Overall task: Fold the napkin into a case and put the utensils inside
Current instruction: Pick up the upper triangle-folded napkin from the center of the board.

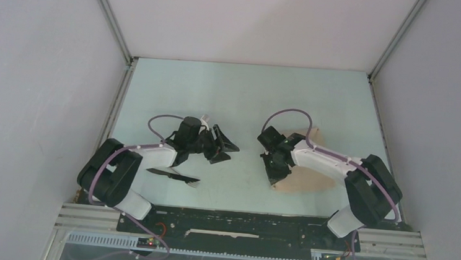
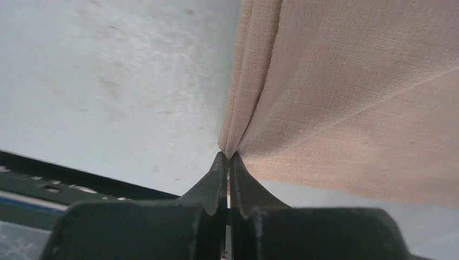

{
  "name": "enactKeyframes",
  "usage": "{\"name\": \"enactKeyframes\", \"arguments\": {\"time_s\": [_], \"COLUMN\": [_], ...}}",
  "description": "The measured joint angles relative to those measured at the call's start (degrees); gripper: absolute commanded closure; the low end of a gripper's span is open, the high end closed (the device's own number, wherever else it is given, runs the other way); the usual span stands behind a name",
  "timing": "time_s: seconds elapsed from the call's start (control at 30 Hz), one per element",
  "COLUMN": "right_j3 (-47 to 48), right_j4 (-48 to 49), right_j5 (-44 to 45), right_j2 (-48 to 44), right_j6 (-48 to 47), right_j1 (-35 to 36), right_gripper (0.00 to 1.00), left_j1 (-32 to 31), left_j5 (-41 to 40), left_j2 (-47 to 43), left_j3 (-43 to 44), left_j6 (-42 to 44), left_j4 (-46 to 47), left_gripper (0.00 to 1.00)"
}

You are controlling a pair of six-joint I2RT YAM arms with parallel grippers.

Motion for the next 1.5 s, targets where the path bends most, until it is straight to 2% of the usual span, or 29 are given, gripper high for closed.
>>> {"name": "enactKeyframes", "arguments": {"time_s": [0.2, 0.5, 0.8, 0.97, 1.07, 1.23, 1.5], "right_j3": [0.0, 0.0, -0.3, -0.3, -0.3, -0.7, -1.4], "right_j4": [3.0, 3.4, 3.0, 2.9, 2.9, 2.9, 3.0], "right_j5": [-3.5, -5.8, -8.5, -9.6, -9.9, -10.7, -11.2], "right_j2": [-2.4, -1.0, -4.4, -8.1, -8.5, -8.6, -9.2], "right_j6": [-0.5, -0.5, -0.5, -0.6, -0.7, -0.8, -1.0], "right_j1": [-1.7, -1.7, -3.2, -3.8, -4.0, -4.5, -4.8], "right_gripper": [1.00, 1.00, 1.00, 1.00, 1.00, 1.00, 1.00], "left_j1": [-0.1, -0.2, -4.5, -7.7, -8.9, -9.5, -9.5], "left_j5": [1.2, 1.7, 1.8, -1.2, -4.1, -8.6, -11.4], "left_j2": [3.4, 4.0, 16.5, 23.5, 25.8, 27.5, 30.4], "left_j3": [0.0, 0.0, 5.6, 11.7, 13.5, 15.1, 19.5], "left_j6": [-5.7, -6.2, -10.4, -14.2, -15.0, -15.3, -15.3], "left_j4": [6.8, 8.9, 14.3, 18.1, 17.7, 16.0, 14.4], "left_gripper": [0.35, 0.31, 0.30, 0.31, 0.38, 0.42, 0.40]}}
